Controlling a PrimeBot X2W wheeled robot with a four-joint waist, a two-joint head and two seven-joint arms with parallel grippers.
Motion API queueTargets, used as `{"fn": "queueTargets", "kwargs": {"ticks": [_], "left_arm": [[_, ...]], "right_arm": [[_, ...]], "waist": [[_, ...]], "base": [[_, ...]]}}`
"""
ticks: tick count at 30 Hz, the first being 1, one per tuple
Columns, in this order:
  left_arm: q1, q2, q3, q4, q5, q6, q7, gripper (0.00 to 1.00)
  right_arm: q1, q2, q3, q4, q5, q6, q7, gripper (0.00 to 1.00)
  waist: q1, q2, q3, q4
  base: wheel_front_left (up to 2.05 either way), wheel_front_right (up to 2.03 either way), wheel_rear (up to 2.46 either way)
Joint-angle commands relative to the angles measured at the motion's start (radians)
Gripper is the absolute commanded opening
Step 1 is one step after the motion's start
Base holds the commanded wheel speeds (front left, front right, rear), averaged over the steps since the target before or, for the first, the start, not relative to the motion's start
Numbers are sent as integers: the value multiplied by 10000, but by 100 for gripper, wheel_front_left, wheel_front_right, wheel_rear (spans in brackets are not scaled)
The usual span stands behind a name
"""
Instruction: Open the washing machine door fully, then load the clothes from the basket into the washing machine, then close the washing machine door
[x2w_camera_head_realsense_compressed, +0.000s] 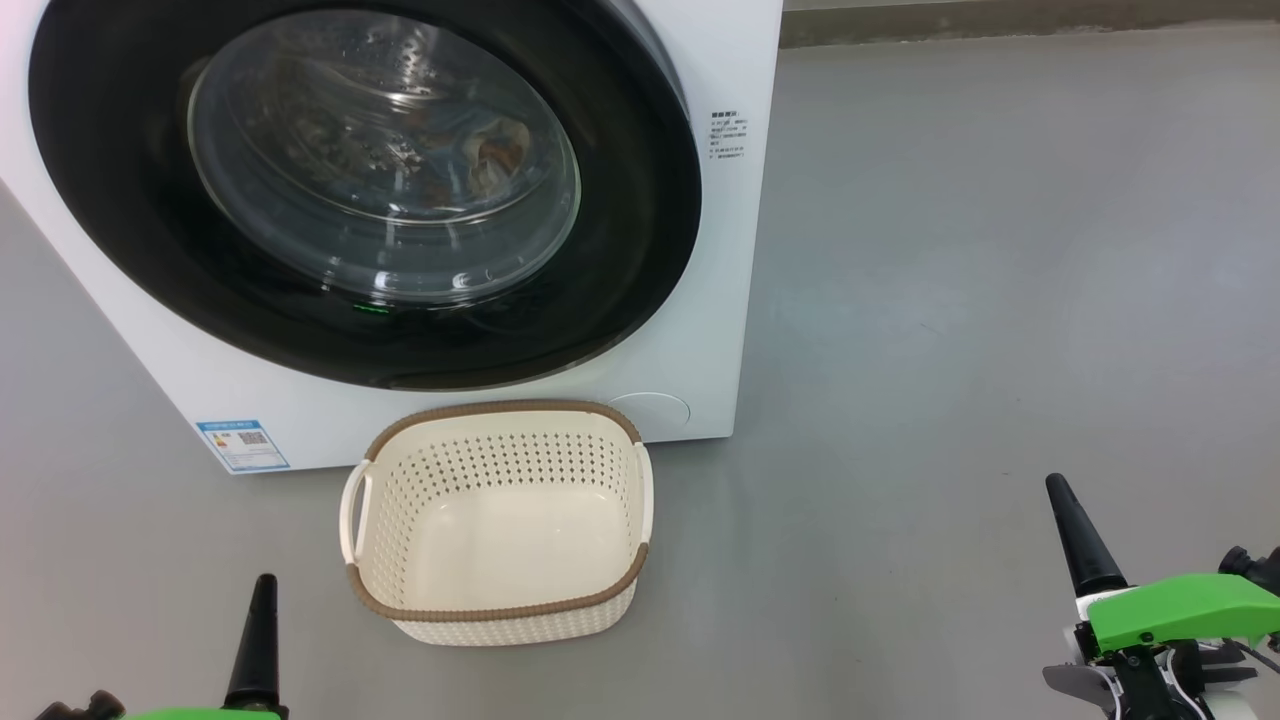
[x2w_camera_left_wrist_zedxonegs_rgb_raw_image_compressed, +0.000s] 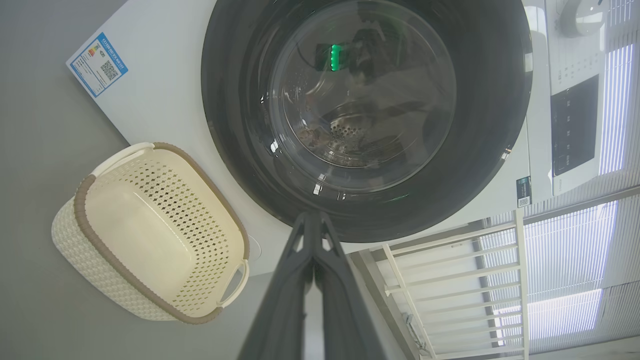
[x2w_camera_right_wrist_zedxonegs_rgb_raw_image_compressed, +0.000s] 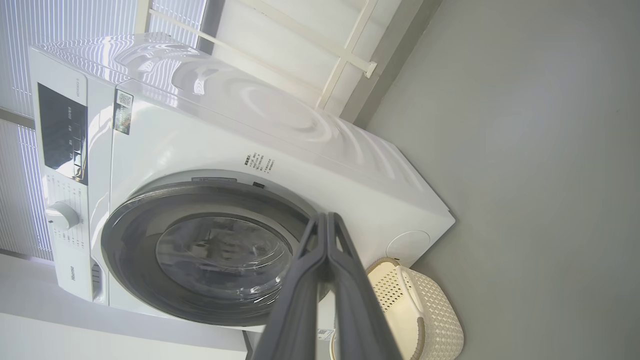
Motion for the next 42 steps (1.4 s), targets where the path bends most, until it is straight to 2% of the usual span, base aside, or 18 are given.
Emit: {"fn": "queueTargets", "kwargs": {"ticks": [1, 31, 42], "left_arm": [[-484, 81, 279, -272, -237, -17, 90, 0], [-612, -216, 754, -298, -2839, -22, 1004, 0], [-629, -255, 817, -301, -3178, -23, 1124, 0]], "right_arm": [[-235, -71, 4, -312, 290, 8, 93, 0], [-226, 424, -765, -443, 3144, 1, 1019, 0], [-225, 495, -875, -459, 3507, 0, 1147, 0]], "waist": [[0, 0, -3, 2], [-1, 0, -101, 60], [-1, 0, -113, 68]], "base": [[0, 0, 0], [0, 0, 0], [0, 0, 0]]}}
